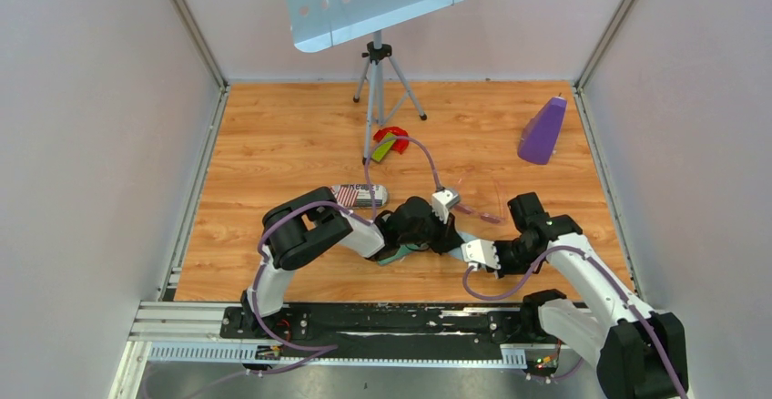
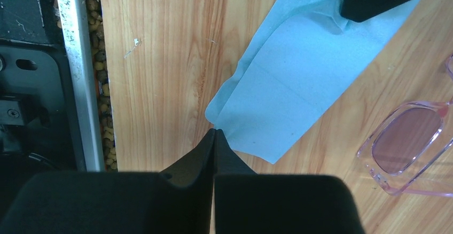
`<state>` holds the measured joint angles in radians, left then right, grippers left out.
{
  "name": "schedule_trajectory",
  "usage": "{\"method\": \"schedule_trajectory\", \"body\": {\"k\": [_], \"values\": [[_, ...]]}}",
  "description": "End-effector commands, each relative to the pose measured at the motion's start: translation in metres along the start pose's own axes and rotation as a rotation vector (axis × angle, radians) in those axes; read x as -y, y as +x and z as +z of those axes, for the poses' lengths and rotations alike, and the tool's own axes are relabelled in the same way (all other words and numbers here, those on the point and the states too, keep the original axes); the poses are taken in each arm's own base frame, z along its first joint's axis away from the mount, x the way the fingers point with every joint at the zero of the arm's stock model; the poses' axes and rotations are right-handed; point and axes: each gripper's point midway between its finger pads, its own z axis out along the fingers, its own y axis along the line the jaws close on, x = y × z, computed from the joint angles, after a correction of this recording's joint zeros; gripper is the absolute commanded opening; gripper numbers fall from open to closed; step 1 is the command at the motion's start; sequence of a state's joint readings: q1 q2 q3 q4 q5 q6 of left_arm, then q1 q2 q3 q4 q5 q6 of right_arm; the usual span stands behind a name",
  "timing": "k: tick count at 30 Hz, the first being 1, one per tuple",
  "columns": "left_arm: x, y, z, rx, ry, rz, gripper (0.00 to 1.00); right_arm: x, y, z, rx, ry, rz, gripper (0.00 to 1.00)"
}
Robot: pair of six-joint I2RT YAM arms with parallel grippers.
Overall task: Organize the sunglasses
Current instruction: Fold the glasses cleaning cloth at the center of the board.
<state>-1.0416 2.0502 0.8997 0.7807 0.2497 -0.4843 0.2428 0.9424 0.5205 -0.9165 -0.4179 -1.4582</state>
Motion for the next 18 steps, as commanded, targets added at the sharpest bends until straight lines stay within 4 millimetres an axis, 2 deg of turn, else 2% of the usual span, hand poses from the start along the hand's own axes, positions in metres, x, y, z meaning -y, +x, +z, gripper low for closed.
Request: {"method": "schedule_trajectory", "body": {"k": [1, 11, 18], "values": [[0.0121, -0.0271, -0.0092, 0.098, 0.042, 0.023, 0.07, -0.0068, -0.0052, -0.0010, 0.013, -0.026, 0.011, 0.00], [0.0143, -0.0351, -0.0146, 0.128, 0.039, 0.043, 0.07, -0.0025, -0.0108, -0.0019, 0.038, -0.017, 0.030, 0.00], [0.0126, -0.0296, -0.0179, 0.121, 0.036, 0.036, 0.07, -0.0095, -0.0099, -0.0001, 0.039, -0.039, 0.035, 0.00]]}}
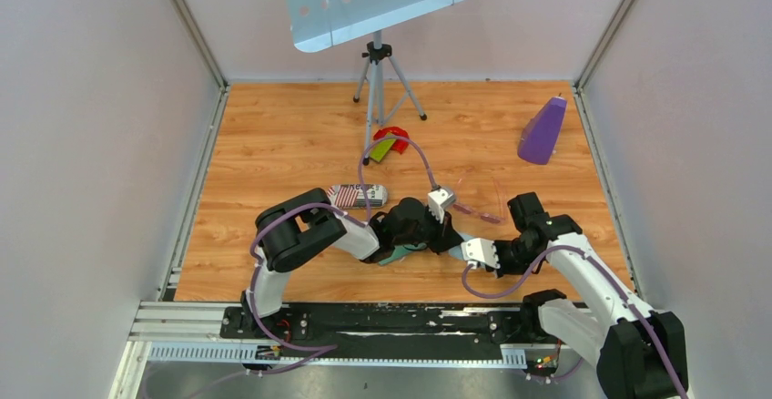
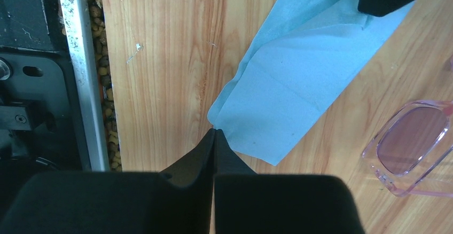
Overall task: Organize the sunglasses
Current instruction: Fold the glasses cleaning cloth at the center of the board.
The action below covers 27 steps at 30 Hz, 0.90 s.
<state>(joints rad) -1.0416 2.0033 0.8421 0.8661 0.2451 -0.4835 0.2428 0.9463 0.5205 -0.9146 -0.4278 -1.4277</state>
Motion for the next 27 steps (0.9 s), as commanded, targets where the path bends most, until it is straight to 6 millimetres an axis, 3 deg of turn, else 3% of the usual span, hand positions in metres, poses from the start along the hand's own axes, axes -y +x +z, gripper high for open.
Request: {"method": "schedule_trajectory", "body": {"k": [1, 14, 27], "values": [[0.003, -0.015, -0.006, 0.051, 0.007, 0.017, 0.07, -0.009, -0.008, -0.001, 0.028, -0.039, 0.004, 0.00], [0.001, -0.017, -0.007, 0.060, -0.003, 0.016, 0.07, -0.015, -0.004, 0.002, 0.018, -0.063, 0.005, 0.00], [-0.004, -0.002, -0.006, 0.018, -0.014, 0.002, 0.07, -0.023, 0.003, 0.013, 0.005, -0.089, -0.007, 0.00]]}}
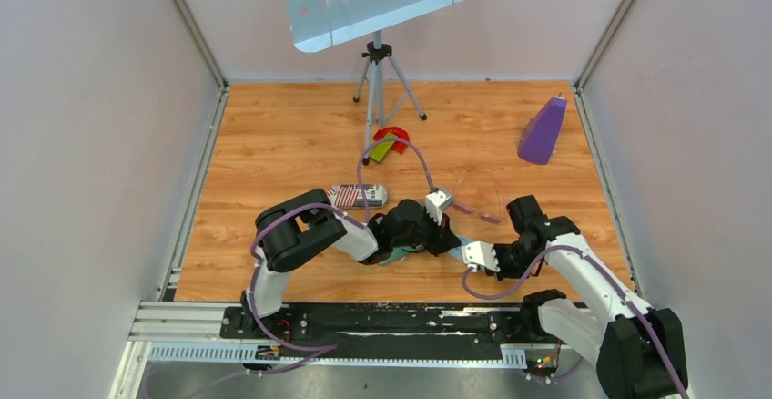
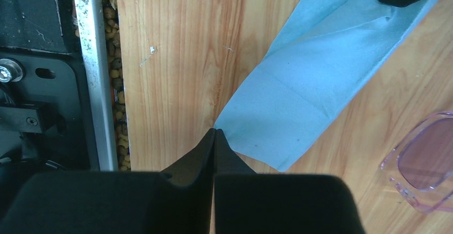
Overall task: Organize the sunglasses
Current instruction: Fold the glasses cleaning cloth at the center of the board.
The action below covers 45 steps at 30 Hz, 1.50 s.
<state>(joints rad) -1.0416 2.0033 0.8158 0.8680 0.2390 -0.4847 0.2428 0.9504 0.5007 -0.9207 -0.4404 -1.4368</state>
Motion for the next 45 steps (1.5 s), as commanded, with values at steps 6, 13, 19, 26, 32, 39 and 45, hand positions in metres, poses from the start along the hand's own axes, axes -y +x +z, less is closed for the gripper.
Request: {"method": "schedule_trajectory", "body": {"k": [6, 13, 19, 26, 32, 39, 45], "values": [[-0.005, -0.006, 0.000, 0.017, -0.019, 0.006, 0.07, -0.009, 0.002, 0.013, 0.008, -0.047, -0.002, 0.00], [-0.010, -0.007, 0.001, 0.014, -0.044, 0.026, 0.08, -0.004, 0.004, 0.013, -0.005, -0.025, 0.000, 0.00], [-0.010, -0.007, -0.001, 0.016, -0.043, 0.024, 0.08, -0.002, 0.004, 0.012, -0.005, -0.014, -0.002, 0.00], [-0.007, -0.009, -0.003, 0.027, -0.039, 0.030, 0.08, -0.003, 0.005, 0.014, -0.005, -0.021, 0.005, 0.01], [-0.008, -0.009, -0.003, 0.028, -0.038, 0.029, 0.09, -0.003, 0.007, 0.007, -0.030, -0.007, 0.000, 0.15], [-0.007, -0.011, -0.003, 0.035, -0.036, 0.030, 0.09, -0.002, 0.004, -0.011, -0.050, 0.023, -0.027, 0.23], [-0.007, -0.011, -0.003, 0.038, -0.036, 0.030, 0.10, 0.012, -0.006, -0.010, -0.004, 0.042, 0.028, 0.14]]}}
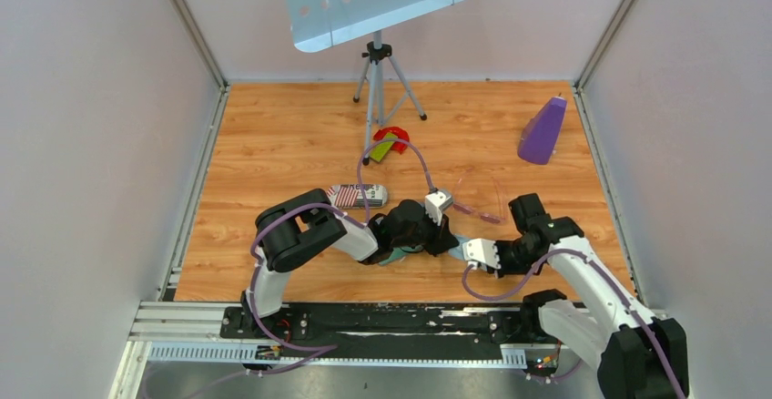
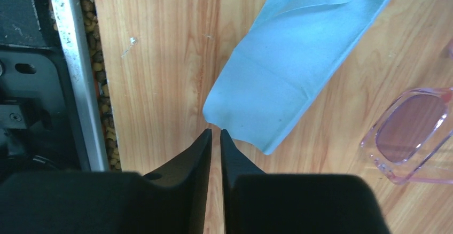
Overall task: Organize the sunglasses
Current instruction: Fold the glasses cleaning cloth at the center of the board.
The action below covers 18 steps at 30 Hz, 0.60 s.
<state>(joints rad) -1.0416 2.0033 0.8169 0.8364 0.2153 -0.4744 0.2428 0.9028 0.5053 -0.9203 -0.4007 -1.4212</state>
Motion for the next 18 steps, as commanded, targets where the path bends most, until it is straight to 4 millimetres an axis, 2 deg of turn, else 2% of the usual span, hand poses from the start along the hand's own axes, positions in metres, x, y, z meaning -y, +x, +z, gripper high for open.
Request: {"method": "schedule_trajectory", "body": {"k": [1, 8, 18], "values": [[0.001, -0.016, -0.003, 0.056, 0.000, 0.025, 0.10, 0.010, -0.011, 0.000, 0.033, -0.003, 0.045, 0.13], [0.000, -0.016, -0.004, 0.056, -0.002, 0.029, 0.10, 0.032, -0.005, 0.011, 0.022, 0.060, 0.084, 0.08], [-0.001, -0.015, -0.006, 0.055, -0.010, 0.029, 0.10, 0.029, 0.004, 0.023, -0.002, 0.042, 0.087, 0.07]]}}
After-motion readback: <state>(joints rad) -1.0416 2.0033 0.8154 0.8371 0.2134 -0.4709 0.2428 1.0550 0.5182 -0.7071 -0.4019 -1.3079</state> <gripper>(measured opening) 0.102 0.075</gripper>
